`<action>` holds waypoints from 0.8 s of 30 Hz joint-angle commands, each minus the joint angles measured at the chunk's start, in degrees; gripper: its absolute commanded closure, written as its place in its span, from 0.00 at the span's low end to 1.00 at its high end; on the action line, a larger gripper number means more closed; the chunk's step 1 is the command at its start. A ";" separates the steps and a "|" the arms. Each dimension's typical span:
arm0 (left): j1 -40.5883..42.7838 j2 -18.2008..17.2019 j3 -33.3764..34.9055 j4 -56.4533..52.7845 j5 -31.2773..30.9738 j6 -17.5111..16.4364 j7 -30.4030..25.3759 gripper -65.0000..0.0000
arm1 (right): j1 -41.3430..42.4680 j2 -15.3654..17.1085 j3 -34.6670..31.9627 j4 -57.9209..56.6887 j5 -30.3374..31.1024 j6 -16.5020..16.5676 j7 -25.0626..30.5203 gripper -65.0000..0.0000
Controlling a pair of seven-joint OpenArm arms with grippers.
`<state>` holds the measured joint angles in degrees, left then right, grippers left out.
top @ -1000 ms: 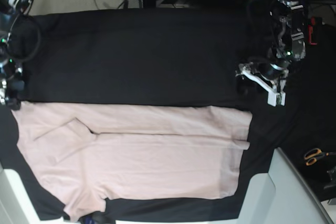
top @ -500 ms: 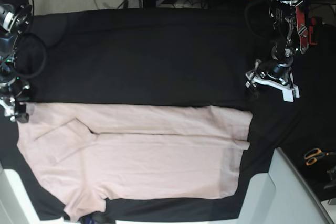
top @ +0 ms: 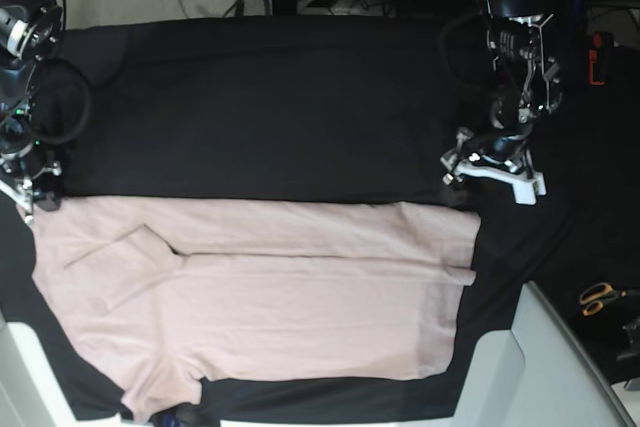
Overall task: Fold the T-shirt properly
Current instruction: 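Lower the folded edge onto the shirt and open both grippers, then grasp the folded edge with both grippers and drag it away from the hem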
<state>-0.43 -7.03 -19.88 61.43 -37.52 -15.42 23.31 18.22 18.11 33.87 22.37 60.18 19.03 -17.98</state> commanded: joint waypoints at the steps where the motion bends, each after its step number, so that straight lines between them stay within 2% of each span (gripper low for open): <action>1: -1.46 -0.67 -0.21 -0.90 -0.50 -0.54 -1.11 0.38 | 0.64 1.10 0.02 0.62 0.78 0.80 0.18 1.00; 6: -6.12 -0.05 -0.38 -7.76 -0.50 -0.54 -1.29 0.38 | 0.55 1.10 -0.07 0.62 0.78 0.80 0.18 1.00; 12: -9.73 1.62 -11.20 -12.42 0.11 -0.54 -1.29 0.38 | 0.55 1.10 -0.07 0.62 0.78 0.80 0.18 1.00; 24: -14.12 1.44 -11.29 -15.58 0.11 -0.54 -1.29 0.38 | 0.55 1.28 -0.07 0.62 0.78 0.80 0.18 1.00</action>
<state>-13.93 -5.26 -31.31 45.30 -37.34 -15.84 21.87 18.04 18.24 33.85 22.37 60.20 19.27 -18.15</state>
